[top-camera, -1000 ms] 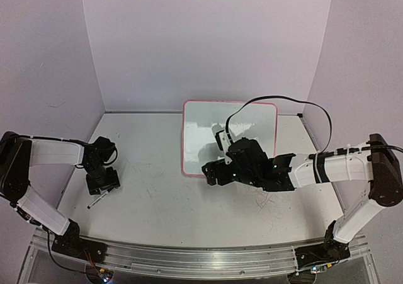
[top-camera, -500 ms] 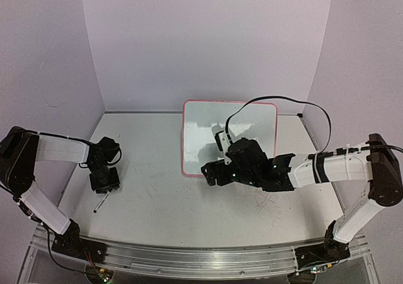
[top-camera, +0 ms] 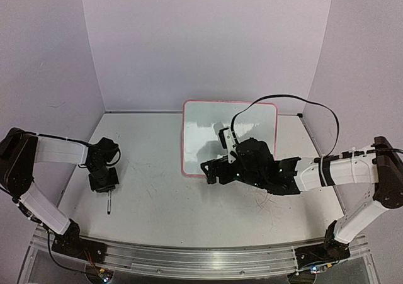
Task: Write a sentence on the whiteboard
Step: Pick up the whiteboard marker from the corner of the board, then pass from the left arm to the right
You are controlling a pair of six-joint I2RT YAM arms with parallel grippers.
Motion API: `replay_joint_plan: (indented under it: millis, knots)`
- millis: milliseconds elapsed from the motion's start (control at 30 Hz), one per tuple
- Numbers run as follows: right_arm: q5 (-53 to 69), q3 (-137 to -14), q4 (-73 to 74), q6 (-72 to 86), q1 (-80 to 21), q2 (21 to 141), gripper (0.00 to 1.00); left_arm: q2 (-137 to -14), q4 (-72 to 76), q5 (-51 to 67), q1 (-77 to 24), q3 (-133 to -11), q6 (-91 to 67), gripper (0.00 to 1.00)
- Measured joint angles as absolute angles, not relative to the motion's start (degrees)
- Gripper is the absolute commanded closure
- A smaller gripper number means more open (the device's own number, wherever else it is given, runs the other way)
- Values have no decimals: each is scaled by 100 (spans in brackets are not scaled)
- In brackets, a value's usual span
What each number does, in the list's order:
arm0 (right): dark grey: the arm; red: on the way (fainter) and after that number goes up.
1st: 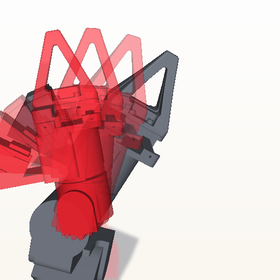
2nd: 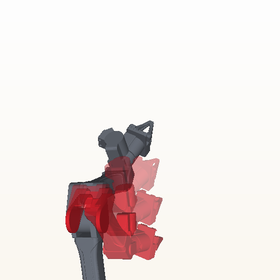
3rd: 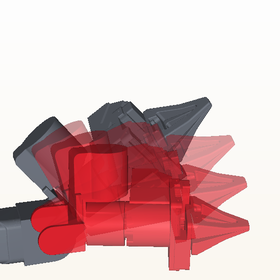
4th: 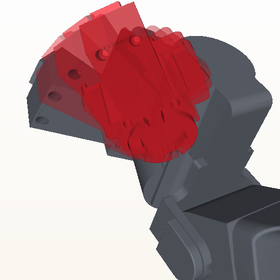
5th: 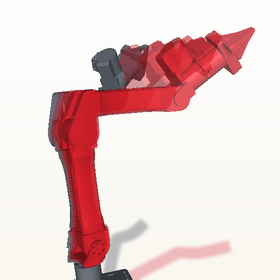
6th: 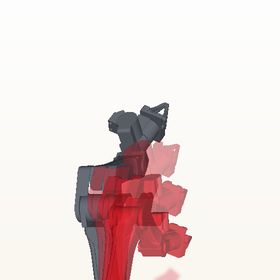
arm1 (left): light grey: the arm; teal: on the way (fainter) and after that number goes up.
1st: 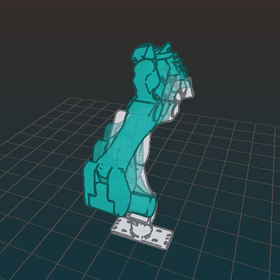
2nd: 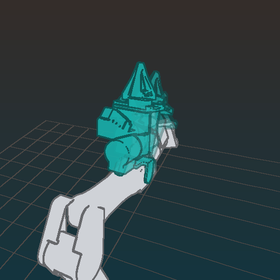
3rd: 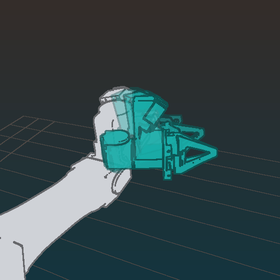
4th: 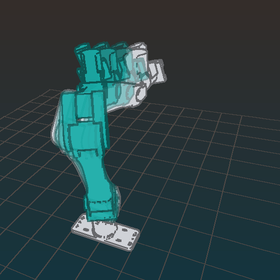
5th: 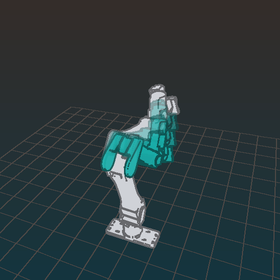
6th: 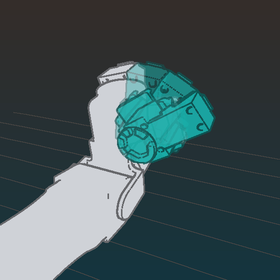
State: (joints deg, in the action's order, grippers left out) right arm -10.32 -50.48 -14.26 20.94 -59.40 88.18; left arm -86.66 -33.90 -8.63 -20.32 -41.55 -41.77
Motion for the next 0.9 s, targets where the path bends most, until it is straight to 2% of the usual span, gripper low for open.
replay_joint_plan:
  millis: [133, 500, 700, 900]
  knots:
    - [-1164, -5049, -1450, 2092, -5940, 8835, 4, -8518, -3297, -745, -2037, -4082, -4214, 100]
    - [-1112, -5153, -1409, 2004, -5931, 8888, 5, -7452, -2761, 99, -2065, -3977, -4403, 100]
    - [-415, -5153, -1600, 2004, -5926, 8893, 9, -6394, -1058, 1080, -2267, -3715, -5125, 100]
    - [296, -5558, -2313, 2360, -5998, 9379, 15, -6233, 626, 1065, -3032, -3784, -5891, 100]
